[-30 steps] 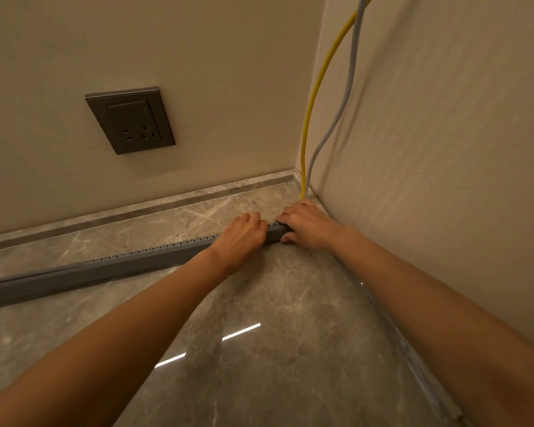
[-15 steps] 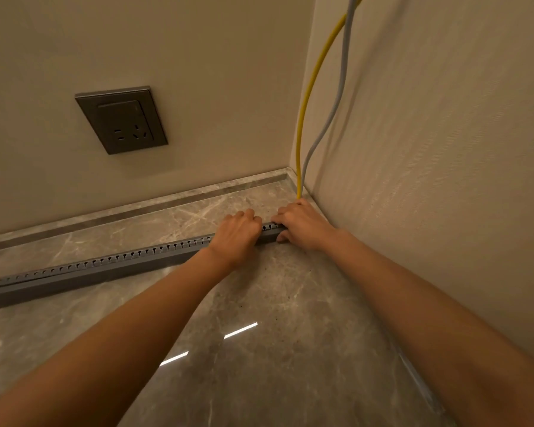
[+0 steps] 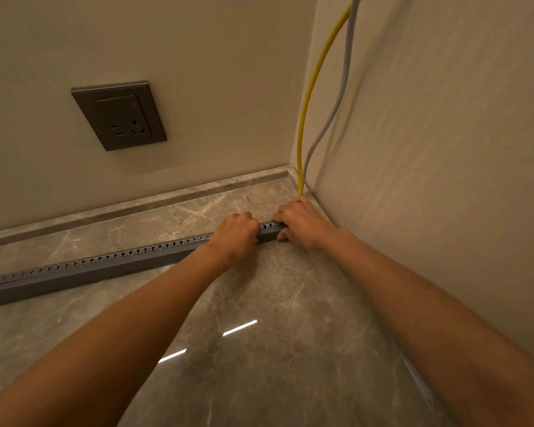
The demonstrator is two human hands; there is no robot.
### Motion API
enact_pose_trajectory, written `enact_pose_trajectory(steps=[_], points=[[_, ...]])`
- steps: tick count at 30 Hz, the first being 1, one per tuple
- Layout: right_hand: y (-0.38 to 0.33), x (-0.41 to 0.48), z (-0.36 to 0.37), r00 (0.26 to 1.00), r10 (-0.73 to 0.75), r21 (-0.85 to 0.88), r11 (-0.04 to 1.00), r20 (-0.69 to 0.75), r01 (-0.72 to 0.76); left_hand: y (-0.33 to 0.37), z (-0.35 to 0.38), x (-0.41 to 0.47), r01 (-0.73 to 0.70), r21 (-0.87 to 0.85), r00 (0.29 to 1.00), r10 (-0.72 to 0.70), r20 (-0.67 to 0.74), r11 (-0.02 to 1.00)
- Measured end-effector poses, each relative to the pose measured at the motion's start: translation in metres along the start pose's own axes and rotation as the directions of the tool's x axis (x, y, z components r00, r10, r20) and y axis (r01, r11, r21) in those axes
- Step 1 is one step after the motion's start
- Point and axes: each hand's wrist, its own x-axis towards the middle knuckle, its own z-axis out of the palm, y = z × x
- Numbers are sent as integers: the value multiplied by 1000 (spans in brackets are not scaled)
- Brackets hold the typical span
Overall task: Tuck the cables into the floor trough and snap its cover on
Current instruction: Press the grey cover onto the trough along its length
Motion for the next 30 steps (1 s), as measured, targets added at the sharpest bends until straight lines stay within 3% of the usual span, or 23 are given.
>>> enact_pose_trajectory(steps=[11,20,25,30], points=[[-2,3,-2,1000,9,13,1000,27,-9,-4,4,0,1,-59,1000,-2,-3,998],[-14,9,-9,995,50,-6,999,81,-49,-51,-1,-23,151,-159,986,-137,93,976],[-49,23,-9,995,35,178,983,97,-51,-81,-5,-40,220,-192,971,-198,131,956],[-77,33,-2,998,16,300,953,68,-36,-83,1,-46,203,-152,979,-196,59,967]])
